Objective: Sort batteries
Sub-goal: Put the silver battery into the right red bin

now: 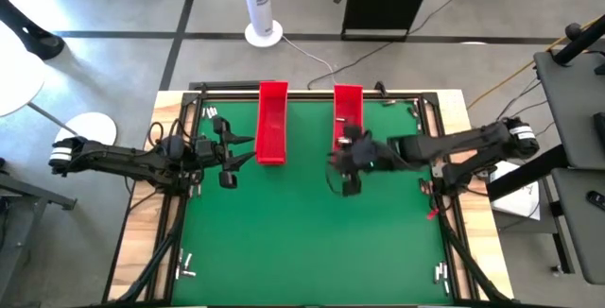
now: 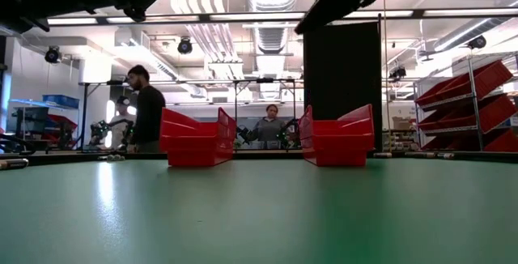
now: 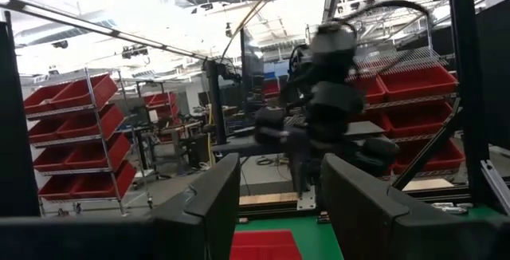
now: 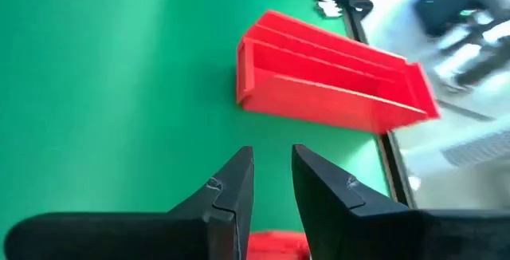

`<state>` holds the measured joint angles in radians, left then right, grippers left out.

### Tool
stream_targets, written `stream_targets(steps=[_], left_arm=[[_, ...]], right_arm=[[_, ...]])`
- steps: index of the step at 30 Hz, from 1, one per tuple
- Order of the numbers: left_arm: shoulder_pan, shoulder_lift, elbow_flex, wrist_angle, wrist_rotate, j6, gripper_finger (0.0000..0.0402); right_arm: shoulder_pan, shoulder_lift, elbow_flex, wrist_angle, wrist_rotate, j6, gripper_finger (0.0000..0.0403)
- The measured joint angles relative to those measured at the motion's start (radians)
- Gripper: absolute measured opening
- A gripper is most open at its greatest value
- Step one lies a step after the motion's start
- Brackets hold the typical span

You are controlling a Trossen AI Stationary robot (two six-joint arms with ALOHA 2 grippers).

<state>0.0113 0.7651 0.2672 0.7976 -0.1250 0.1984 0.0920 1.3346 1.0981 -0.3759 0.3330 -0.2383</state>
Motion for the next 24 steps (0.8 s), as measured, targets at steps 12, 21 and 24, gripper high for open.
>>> stream_targets(steps=[12,21,24], left_arm=[[0.005,0.001,0.0,0.003,0.0,0.003,0.0158],[0.005,0.001,0.0,0.01,0.0,-0.021,0.0158],[0.005,0.001,0.0,0.013,0.0,-0.023,0.0158]], right_arm=[[0.159,0.003,-0.009,0.003,0.114,0.194,0.0116],[0.196,0.003,-0.101,0.212,0.109,0.191,0.013],[0.197,0.004,-0.136,0.249,0.109,0.208,0.0134]])
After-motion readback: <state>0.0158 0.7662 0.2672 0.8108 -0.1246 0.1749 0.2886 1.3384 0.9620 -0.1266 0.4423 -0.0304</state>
